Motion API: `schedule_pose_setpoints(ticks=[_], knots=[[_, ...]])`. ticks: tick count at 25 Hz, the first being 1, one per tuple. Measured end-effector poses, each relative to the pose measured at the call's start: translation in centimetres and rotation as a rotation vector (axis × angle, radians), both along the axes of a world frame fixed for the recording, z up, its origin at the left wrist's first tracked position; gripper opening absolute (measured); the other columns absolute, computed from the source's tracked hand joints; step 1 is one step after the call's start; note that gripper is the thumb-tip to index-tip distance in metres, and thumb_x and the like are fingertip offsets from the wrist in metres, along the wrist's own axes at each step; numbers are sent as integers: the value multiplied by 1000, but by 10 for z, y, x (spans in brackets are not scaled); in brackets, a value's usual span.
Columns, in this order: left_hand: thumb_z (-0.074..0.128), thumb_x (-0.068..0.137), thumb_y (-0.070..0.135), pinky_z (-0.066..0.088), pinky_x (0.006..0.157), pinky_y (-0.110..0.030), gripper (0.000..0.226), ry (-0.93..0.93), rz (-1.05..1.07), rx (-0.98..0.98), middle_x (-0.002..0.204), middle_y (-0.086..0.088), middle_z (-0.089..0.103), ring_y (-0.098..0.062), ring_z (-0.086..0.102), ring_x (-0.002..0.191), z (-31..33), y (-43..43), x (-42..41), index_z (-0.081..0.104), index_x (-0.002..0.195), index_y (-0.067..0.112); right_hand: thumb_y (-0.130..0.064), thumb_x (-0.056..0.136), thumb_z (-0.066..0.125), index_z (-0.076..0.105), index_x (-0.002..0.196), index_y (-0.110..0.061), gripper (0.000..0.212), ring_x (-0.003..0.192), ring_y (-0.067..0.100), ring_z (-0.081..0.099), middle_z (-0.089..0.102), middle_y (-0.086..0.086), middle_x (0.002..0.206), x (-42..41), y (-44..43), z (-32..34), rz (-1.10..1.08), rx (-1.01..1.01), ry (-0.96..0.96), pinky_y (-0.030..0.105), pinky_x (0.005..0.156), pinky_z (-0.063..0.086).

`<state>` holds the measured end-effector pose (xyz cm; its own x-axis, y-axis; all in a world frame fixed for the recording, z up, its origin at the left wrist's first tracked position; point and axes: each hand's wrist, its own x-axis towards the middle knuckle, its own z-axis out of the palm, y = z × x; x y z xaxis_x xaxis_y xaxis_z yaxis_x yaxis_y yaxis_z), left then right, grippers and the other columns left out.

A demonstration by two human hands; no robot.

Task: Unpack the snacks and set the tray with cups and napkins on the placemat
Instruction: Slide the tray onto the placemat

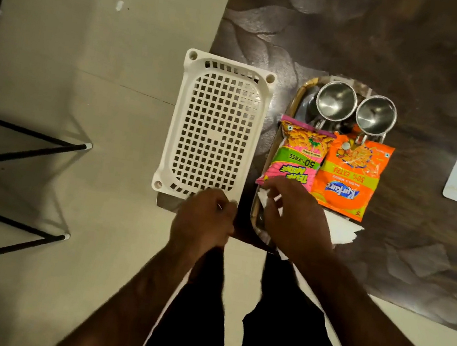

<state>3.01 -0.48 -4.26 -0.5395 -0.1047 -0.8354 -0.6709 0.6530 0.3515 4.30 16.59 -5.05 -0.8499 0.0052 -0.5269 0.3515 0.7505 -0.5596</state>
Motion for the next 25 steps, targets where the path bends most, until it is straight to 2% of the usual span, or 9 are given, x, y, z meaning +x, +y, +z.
schedule_pose_setpoints(ticks=[5, 7, 9, 11, 16, 19, 21, 23, 25], knots=[[57, 93, 29, 53, 83, -38, 16, 498, -62, -374, 107, -4, 66, -26, 64, 98, -9, -74, -54, 60, 105, 20, -27, 93, 65, 59, 137, -27, 45, 125, 20, 60, 63, -3, 138, -34, -39, 0, 195, -28, -38, 39, 102, 53], [58, 96, 30, 50, 91, -42, 39, 423, -113, -359, 127, -9, 60, -30, 60, 113, -24, -97, -72, 52, 132, 15, -42, 86, 74, 58, 141, -29, 59, 131, 20, 53, 59, -5, 140, -30, -52, -1, 357, -22, -75, 40, 106, 50], [53, 101, 30, 54, 79, -36, 48, 272, -129, -238, 136, -8, 59, -28, 62, 111, -39, -103, -85, 42, 144, 14, -49, 81, 75, 58, 142, -29, 66, 132, 21, 50, 59, -5, 138, -20, -63, -8, 489, 27, -81, 41, 104, 51], [48, 102, 24, 47, 57, -24, 39, 216, -138, -119, 126, -5, 65, -24, 65, 97, -52, -100, -87, 45, 140, 16, -43, 86, 71, 57, 141, -28, 59, 133, 23, 49, 57, -4, 139, -9, -73, -16, 546, 102, -79, 42, 105, 51], [43, 98, 11, 51, 62, -31, 31, 242, -199, -171, 112, -6, 69, -25, 66, 89, -60, -96, -79, 54, 127, 16, -34, 93, 64, 64, 135, -26, 43, 131, 25, 52, 60, -1, 136, 7, -77, -28, 477, 82, -94, 41, 103, 52], [42, 98, 10, 48, 52, -27, 31, 223, -226, -182, 108, -5, 69, -26, 66, 87, -58, -98, -78, 54, 125, 16, -30, 96, 62, 61, 138, -27, 42, 132, 25, 52, 60, -1, 136, 13, -78, -29, 511, 81, -100, 43, 102, 55], [41, 98, 10, 54, 60, -33, 30, 216, -247, -202, 108, -6, 69, -27, 67, 90, -55, -97, -77, 54, 125, 15, -24, 96, 61, 59, 139, -27, 44, 133, 26, 51, 59, 0, 137, 16, -79, -30, 547, 96, -115, 47, 102, 55], [42, 98, 10, 59, 78, -43, 28, 223, -254, -228, 108, -7, 70, -30, 68, 93, -53, -94, -73, 54, 123, 14, -20, 96, 59, 57, 140, -28, 45, 133, 25, 51, 58, -1, 138, 19, -78, -30, 562, 102, -115, 47, 102, 55], [41, 98, 11, 60, 83, -48, 25, 224, -257, -259, 106, -7, 70, -32, 68, 93, -53, -91, -68, 53, 119, 15, -17, 96, 58, 57, 140, -28, 45, 133, 25, 50, 57, -1, 137, 19, -75, -31, 568, 102, -104, 44, 102, 54]])
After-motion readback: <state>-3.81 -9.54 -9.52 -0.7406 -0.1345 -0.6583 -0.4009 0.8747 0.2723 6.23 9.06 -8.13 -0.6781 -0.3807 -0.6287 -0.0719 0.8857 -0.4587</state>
